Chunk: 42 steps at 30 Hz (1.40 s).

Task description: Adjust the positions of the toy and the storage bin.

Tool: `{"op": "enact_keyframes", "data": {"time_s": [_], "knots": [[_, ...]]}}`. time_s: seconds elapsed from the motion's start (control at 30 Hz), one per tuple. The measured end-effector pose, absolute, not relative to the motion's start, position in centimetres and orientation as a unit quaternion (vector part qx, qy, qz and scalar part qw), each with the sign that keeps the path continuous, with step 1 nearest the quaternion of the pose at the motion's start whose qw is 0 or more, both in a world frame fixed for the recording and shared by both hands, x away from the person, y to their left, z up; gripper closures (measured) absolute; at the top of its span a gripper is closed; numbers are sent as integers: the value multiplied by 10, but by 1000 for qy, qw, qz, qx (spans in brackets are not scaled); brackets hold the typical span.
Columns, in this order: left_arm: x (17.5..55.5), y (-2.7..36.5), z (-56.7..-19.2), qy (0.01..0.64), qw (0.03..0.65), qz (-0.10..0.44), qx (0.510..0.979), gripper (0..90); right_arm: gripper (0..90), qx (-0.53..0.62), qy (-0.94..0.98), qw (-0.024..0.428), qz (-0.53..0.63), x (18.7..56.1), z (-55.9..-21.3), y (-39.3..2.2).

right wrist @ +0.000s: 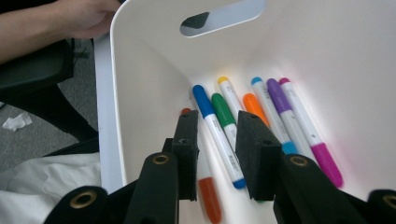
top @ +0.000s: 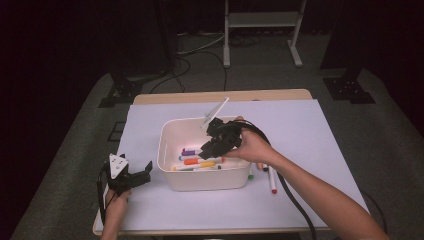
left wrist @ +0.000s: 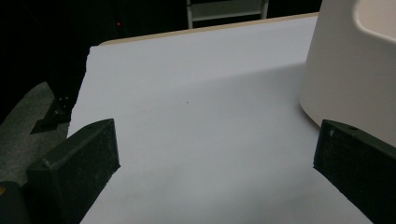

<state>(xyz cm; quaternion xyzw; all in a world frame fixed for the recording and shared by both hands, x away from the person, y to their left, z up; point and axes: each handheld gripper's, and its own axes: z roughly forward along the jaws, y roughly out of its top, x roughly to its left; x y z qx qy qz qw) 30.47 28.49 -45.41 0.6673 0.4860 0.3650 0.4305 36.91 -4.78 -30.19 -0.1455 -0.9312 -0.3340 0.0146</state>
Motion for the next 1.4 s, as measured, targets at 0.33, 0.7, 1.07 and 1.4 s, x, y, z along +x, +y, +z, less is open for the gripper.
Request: {"op": "enact_keyframes", "data": {"time_s": [0.33,0.7,1.07,1.4], "knots": [[305,285,-454,485,429,366,669,0,639,-191,-911,-18,-366,365,-283,-114],[304,285,-454,484,427,367,670,0,616,-256,-888,-42,-379,361,-294,-182],[305,285,-454,484,427,368,669,0,599,-322,-877,-45,-354,360,-342,-228],[305,285,-454,485,426,368,669,0,548,-377,-872,-40,-311,354,-406,-241]]}}
